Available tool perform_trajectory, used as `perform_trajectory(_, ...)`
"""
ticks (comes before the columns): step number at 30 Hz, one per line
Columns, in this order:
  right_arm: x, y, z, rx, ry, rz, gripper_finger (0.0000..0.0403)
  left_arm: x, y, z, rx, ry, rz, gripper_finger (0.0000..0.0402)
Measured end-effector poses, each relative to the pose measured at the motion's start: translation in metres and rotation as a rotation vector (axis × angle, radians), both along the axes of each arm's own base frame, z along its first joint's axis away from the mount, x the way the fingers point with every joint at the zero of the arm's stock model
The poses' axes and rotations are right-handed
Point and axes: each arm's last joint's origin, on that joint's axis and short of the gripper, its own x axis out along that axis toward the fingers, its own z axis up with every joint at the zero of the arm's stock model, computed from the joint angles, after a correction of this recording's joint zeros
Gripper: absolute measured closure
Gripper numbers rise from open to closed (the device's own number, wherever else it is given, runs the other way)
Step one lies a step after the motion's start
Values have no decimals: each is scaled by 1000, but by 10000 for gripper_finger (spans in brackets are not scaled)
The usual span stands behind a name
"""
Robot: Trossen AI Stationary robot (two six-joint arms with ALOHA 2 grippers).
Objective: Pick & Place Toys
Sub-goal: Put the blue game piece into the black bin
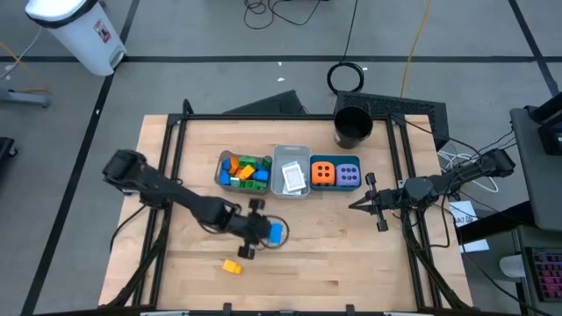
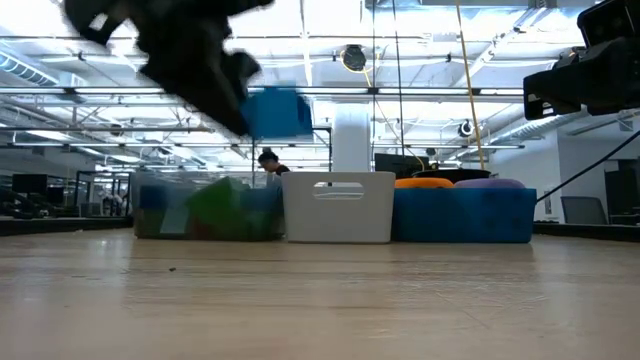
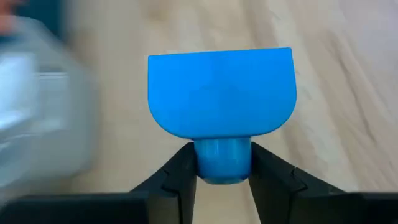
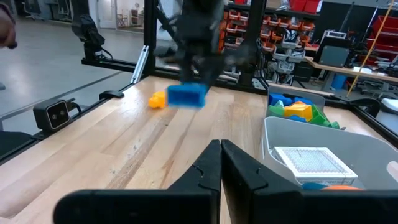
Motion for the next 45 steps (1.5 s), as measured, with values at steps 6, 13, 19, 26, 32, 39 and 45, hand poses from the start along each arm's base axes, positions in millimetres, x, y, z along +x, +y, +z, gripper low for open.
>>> perform_trajectory(6, 0, 0, 0, 0, 0, 0, 398, -35, 27, 57, 30, -108, 282, 280)
perform_trajectory(13, 0, 0, 0, 0, 0, 0, 399, -75, 73, 87, 86, -107, 620, 280)
perform_trajectory(19, 0, 0, 0, 0, 0, 0, 399, -83, 105, 75, 106, -7, 795, 280)
perform_trajectory(26, 0, 0, 0, 0, 0, 0, 399, -88, 134, 27, 30, 88, 850, 280)
perform_trajectory(32, 0, 0, 0, 0, 0, 0, 399, -97, 151, -2, -41, 120, 910, 280)
perform_trajectory(39, 0, 0, 0, 0, 0, 0, 398, -101, 156, -10, -36, 138, 928, 202)
perform_trajectory(45, 0, 0, 0, 0, 0, 0, 398, -99, 156, 0, -45, 115, 905, 144)
